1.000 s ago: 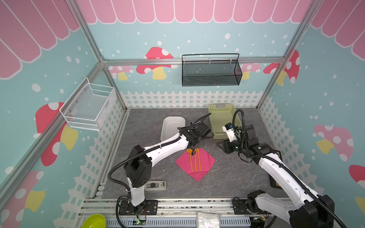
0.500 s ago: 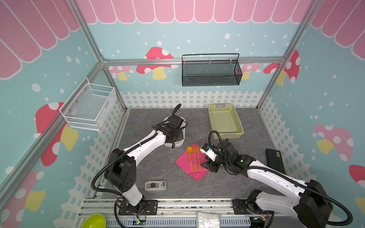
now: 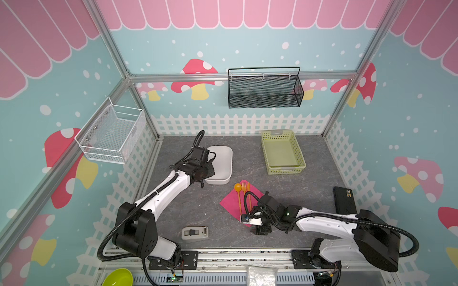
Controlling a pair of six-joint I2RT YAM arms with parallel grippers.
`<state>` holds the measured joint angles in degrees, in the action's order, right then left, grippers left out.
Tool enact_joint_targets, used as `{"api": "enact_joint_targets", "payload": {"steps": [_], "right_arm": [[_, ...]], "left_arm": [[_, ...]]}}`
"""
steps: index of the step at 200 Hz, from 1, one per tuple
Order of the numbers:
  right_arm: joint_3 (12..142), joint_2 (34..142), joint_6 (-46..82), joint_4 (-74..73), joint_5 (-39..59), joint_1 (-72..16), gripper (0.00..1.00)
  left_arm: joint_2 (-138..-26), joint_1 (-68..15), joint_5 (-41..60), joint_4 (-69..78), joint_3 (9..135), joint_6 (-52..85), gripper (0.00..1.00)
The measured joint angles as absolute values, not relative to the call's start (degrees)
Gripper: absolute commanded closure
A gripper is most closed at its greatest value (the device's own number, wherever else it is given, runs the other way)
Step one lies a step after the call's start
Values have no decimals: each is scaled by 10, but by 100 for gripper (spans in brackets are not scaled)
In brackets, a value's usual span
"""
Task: Place the utensils on the paper napkin and roll it up
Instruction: 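Raise the left gripper while the right gripper moves to the napkin corner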
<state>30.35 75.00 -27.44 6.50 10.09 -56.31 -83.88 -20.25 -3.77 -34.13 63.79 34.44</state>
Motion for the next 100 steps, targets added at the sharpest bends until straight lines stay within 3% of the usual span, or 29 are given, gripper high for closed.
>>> {"api": "enact_joint_targets", "payload": {"steps": [100], "right_arm": [[282,771,-319,-55,-44,-590,21]], "left_arm": [[-820,-204,10,-316,590,359,74]]}}
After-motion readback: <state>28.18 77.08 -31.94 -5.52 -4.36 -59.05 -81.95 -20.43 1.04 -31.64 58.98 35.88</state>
